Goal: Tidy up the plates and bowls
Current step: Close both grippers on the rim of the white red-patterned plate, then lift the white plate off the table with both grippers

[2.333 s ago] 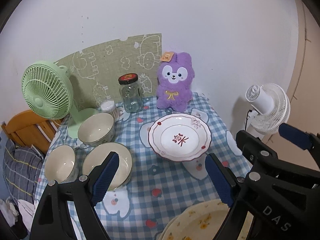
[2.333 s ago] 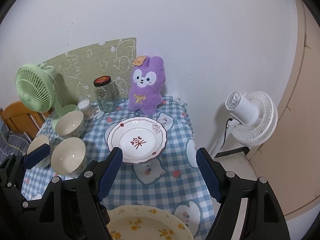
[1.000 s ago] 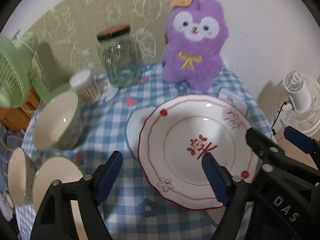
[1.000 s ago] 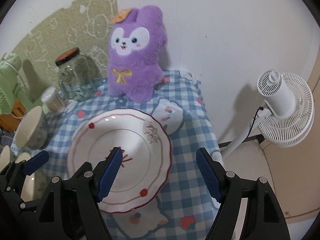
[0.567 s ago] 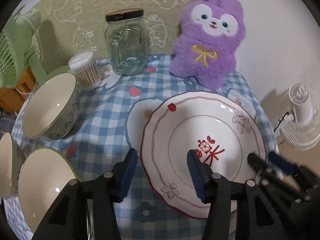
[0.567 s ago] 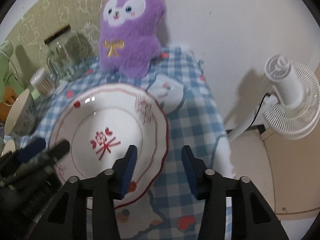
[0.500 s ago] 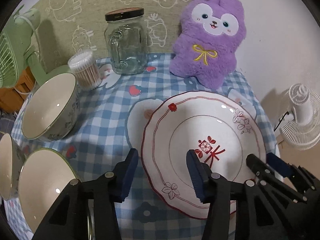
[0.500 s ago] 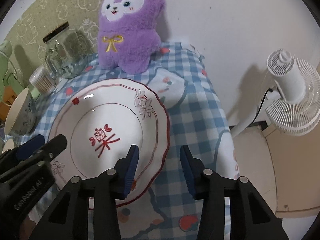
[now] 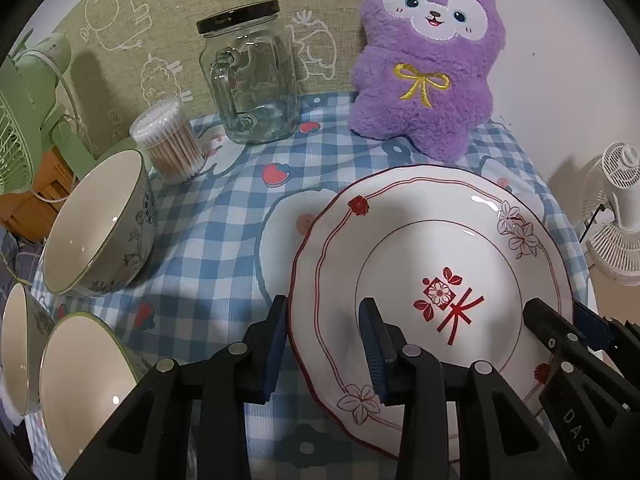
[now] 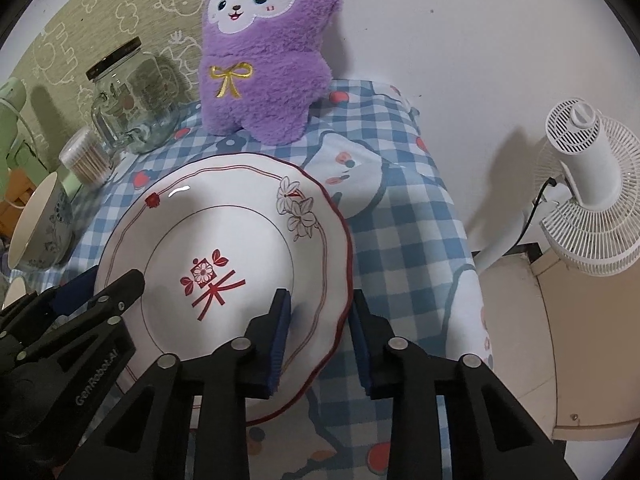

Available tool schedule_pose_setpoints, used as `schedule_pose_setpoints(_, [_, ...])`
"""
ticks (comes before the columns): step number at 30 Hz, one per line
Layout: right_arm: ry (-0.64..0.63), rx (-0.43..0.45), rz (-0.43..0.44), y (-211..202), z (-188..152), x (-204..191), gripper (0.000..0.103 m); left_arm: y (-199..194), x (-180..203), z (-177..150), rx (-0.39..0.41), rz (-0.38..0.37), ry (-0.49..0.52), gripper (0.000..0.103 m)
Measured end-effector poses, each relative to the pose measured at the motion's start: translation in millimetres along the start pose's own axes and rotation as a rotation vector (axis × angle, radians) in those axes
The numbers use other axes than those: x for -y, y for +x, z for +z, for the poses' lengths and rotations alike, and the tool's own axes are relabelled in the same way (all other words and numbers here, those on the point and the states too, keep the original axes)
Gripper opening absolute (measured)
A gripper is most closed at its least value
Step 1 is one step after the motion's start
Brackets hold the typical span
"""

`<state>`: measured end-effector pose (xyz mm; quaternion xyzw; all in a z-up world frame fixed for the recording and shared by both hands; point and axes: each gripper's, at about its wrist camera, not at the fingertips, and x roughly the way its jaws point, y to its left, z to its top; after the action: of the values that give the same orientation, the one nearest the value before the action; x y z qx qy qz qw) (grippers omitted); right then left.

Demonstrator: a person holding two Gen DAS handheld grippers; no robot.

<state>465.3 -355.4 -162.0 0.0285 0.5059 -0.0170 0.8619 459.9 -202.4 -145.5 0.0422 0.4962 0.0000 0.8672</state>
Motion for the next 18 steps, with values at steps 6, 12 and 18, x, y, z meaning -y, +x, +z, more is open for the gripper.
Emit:
schedule_pose_setpoints(6, [0.002, -0.003, 0.0, 3.8, 2.6, 0.3, 0.032, 6.3, 2.1, 2.7, -0.017, 0.003, 0.011, 0.036])
schedule_pose_setpoints(12, [0.001, 0.0, -0.028, 6.4, 4.9, -2.3, 0.032, 7.0, 4.1, 3.4, -0.018, 0.002, 0.033, 0.036])
schedule_pose_setpoints(18, [0.002, 0.012, -0.047, 2.3, 2.8, 0.6, 0.031, 1.1, 6.2, -0.6, -0.029, -0.027, 0.009, 0.034])
